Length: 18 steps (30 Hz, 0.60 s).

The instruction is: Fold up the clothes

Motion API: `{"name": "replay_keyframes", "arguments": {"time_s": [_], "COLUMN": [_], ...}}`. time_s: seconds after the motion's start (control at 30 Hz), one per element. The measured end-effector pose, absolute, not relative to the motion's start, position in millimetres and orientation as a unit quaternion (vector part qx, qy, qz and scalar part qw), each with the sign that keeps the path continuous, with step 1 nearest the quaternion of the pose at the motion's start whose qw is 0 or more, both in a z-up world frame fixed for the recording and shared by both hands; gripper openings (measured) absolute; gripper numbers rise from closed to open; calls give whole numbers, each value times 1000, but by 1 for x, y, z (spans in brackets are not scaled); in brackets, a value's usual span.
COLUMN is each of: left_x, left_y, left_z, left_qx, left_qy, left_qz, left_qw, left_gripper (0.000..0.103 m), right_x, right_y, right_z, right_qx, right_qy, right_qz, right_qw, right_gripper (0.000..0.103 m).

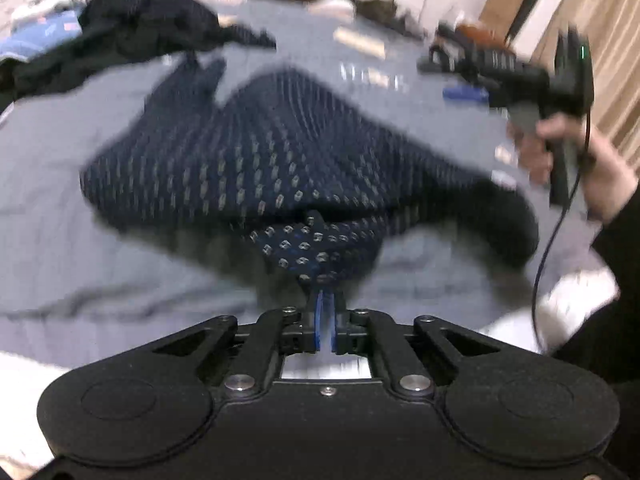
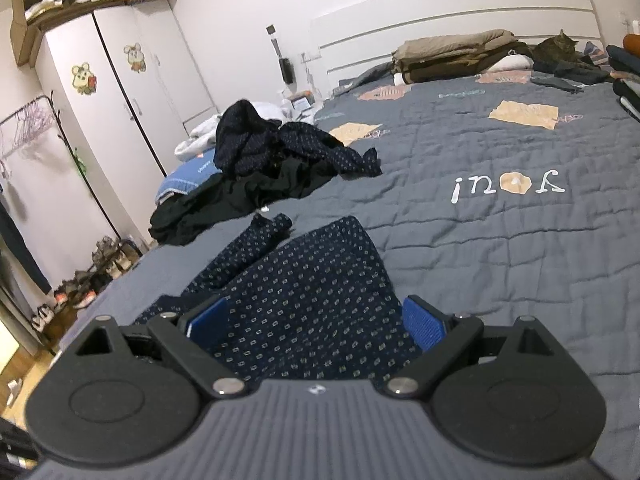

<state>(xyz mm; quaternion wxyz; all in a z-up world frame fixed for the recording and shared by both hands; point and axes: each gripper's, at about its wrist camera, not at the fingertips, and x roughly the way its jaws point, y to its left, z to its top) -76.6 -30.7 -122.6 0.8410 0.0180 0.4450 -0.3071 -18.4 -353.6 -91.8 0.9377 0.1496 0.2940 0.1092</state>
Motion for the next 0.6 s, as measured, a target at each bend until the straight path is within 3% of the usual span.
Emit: {"name": "replay_keyframes", "arguments": {"time_s": [0.07, 0.13, 0.2, 0.47, 0.6], "left_x": [-82, -77, -68, -4, 40], "left_y": [-28, -25, -20, -12, -13], "left_z": [-120, -108, -93, -63, -68], "left_qx": [22, 16, 12, 39, 54], "left_qy": [437, 423, 402, 334, 328], "left_qz": [-308, -304, -293, -232, -208], "left_qw": [845, 854, 867, 913, 920], "left_gripper": [19, 37, 45, 56, 57], "right_x": [-19, -19, -18, -15, -14], "right_y": [-351, -350, -350, -351, -352], "right_z": [-92, -93, -93, -92, -91], "right_qx": [143, 141, 143, 149, 150], "right_qy": [296, 297, 297, 295, 294], "right_qz": [109, 110, 109, 105, 107], "right_qw": [938, 938, 938, 938, 938], "right_gripper": [94, 94, 94, 94, 94]}}
